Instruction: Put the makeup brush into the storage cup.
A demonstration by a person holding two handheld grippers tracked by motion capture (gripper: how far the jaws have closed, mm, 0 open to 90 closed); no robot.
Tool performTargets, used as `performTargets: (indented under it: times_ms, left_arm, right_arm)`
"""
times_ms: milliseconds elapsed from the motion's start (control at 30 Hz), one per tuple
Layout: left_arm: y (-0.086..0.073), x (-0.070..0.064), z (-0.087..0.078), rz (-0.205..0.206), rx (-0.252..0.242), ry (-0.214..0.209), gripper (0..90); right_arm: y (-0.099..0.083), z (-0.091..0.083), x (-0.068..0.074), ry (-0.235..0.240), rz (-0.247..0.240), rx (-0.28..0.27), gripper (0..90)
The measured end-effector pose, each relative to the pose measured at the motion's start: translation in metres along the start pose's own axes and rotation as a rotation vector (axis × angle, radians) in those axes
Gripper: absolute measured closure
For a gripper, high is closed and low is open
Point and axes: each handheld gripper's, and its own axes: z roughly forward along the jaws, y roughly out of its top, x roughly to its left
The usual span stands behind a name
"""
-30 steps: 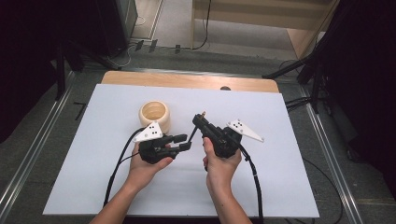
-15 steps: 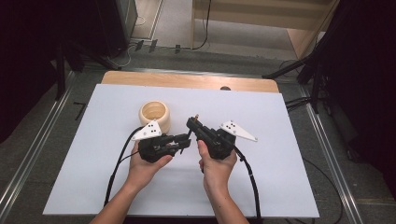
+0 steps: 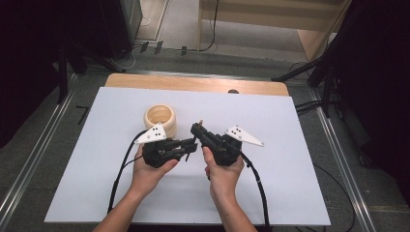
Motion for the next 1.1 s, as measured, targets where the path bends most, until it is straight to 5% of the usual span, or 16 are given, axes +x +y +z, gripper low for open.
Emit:
performTargets:
  times_ms: [833,967,1100]
  left_arm:
    - [0.002,0.001,-0.002,-0.01,0.001,0.003,85.0]
    - [0.002,0.001,-0.003,-0.003,-0.003,0.017,85.1]
    - [0.001,0.002,-0.004,-0.005,-0.007,0.021,85.1]
  right_arm:
    - [-0.002,0.002,-0.001,0.038,0.004,0.027,82.3]
    - [0.003,0.001,0.0,0.029,-0.006,0.012,48.8]
    - [0.009,-0.001,-0.001,0.009,-0.006,0.038,1.6]
